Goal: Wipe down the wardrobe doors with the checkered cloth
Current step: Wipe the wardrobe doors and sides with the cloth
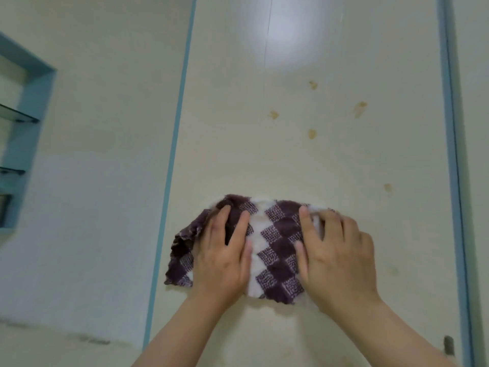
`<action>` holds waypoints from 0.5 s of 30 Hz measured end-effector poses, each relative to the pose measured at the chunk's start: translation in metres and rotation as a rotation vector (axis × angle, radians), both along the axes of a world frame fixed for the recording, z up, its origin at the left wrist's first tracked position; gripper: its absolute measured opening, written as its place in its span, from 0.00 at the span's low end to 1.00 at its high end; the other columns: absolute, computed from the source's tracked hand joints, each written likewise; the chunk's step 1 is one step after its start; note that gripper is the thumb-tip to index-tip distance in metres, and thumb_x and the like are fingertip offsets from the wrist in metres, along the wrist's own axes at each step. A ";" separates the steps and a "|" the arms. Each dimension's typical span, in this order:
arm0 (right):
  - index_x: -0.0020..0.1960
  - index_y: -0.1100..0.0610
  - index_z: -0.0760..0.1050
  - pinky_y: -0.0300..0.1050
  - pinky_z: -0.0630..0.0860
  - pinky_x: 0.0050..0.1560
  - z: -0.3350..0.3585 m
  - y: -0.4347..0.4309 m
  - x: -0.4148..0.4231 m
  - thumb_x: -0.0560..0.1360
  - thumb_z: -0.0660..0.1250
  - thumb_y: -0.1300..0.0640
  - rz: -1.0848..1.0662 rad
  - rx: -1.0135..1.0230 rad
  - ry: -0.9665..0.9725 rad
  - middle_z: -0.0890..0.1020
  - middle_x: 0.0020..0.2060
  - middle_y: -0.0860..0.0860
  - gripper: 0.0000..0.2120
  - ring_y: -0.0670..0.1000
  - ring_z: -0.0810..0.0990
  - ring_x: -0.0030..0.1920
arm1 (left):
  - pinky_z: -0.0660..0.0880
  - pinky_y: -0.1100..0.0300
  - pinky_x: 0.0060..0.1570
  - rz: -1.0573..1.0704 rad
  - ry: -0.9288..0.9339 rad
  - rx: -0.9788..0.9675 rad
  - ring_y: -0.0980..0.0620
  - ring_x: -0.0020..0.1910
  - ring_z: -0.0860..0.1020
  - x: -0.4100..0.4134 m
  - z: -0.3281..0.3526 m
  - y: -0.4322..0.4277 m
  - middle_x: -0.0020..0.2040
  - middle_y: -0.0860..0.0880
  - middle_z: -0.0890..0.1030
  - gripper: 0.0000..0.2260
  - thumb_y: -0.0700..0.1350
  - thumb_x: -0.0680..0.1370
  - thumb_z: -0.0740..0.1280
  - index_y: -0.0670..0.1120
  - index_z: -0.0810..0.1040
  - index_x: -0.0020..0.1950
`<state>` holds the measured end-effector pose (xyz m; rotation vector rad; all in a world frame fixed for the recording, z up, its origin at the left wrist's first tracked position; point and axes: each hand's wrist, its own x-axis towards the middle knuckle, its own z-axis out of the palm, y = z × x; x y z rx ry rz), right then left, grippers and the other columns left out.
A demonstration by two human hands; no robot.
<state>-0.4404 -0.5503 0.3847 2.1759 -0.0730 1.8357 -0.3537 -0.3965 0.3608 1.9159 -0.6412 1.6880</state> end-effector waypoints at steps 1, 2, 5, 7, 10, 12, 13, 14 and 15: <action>0.65 0.62 0.72 0.58 0.71 0.45 -0.004 0.004 0.003 0.70 0.59 0.49 -0.012 0.037 0.011 0.77 0.55 0.65 0.27 0.66 0.76 0.54 | 0.68 0.35 0.54 0.046 0.043 0.024 0.42 0.65 0.64 0.000 -0.002 -0.001 0.70 0.43 0.63 0.21 0.58 0.79 0.49 0.54 0.64 0.69; 0.67 0.62 0.70 0.64 0.68 0.51 -0.007 0.008 0.007 0.72 0.56 0.46 -0.029 0.059 0.020 0.75 0.59 0.67 0.29 0.67 0.74 0.60 | 0.64 0.31 0.56 0.091 0.077 0.051 0.42 0.68 0.61 0.001 -0.002 -0.003 0.72 0.43 0.60 0.24 0.63 0.78 0.46 0.56 0.63 0.70; 0.69 0.64 0.66 0.76 0.51 0.59 -0.013 0.017 0.022 0.74 0.51 0.49 -0.078 0.095 0.053 0.67 0.66 0.71 0.28 0.71 0.64 0.67 | 0.53 0.24 0.56 0.161 0.110 0.091 0.37 0.73 0.51 0.004 0.003 -0.006 0.75 0.41 0.55 0.32 0.72 0.73 0.46 0.58 0.60 0.72; 0.68 0.66 0.67 0.77 0.46 0.60 -0.015 0.022 0.029 0.74 0.51 0.52 -0.077 0.127 0.055 0.65 0.66 0.72 0.27 0.70 0.62 0.69 | 0.50 0.22 0.54 0.174 0.116 0.079 0.35 0.73 0.48 0.005 0.005 -0.006 0.76 0.40 0.54 0.35 0.74 0.70 0.45 0.58 0.59 0.72; 0.66 0.69 0.67 0.73 0.41 0.63 -0.016 0.030 0.036 0.72 0.50 0.59 -0.025 0.044 -0.079 0.67 0.66 0.70 0.26 0.65 0.60 0.70 | 0.52 0.21 0.53 0.171 0.125 0.062 0.34 0.73 0.49 0.005 0.008 -0.004 0.75 0.40 0.55 0.36 0.75 0.69 0.45 0.59 0.58 0.72; 0.65 0.69 0.69 0.66 0.44 0.67 -0.015 0.034 0.039 0.71 0.50 0.62 0.028 -0.050 -0.146 0.70 0.65 0.66 0.25 0.62 0.62 0.69 | 0.54 0.21 0.53 0.163 0.118 0.052 0.33 0.72 0.51 0.005 0.009 -0.003 0.75 0.39 0.57 0.35 0.74 0.70 0.44 0.59 0.59 0.72; 0.63 0.69 0.71 0.61 0.49 0.68 -0.015 0.034 0.040 0.71 0.51 0.63 0.068 -0.091 -0.163 0.72 0.64 0.65 0.24 0.60 0.64 0.68 | 0.54 0.22 0.53 0.163 0.111 0.047 0.33 0.72 0.52 0.005 0.010 -0.003 0.74 0.39 0.58 0.34 0.73 0.70 0.45 0.59 0.59 0.72; 0.62 0.68 0.73 0.58 0.53 0.68 -0.015 0.034 0.042 0.72 0.51 0.63 0.109 -0.129 -0.175 0.74 0.63 0.63 0.23 0.59 0.68 0.67 | 0.55 0.22 0.53 0.166 0.100 0.043 0.33 0.72 0.53 0.006 0.010 -0.002 0.74 0.39 0.59 0.33 0.72 0.70 0.46 0.59 0.59 0.71; 0.62 0.67 0.74 0.56 0.57 0.67 -0.017 0.031 0.044 0.74 0.51 0.64 0.137 -0.165 -0.184 0.75 0.63 0.62 0.21 0.59 0.71 0.66 | 0.55 0.22 0.54 0.171 0.088 0.039 0.33 0.72 0.53 0.007 0.010 -0.002 0.74 0.39 0.59 0.33 0.72 0.70 0.47 0.59 0.59 0.71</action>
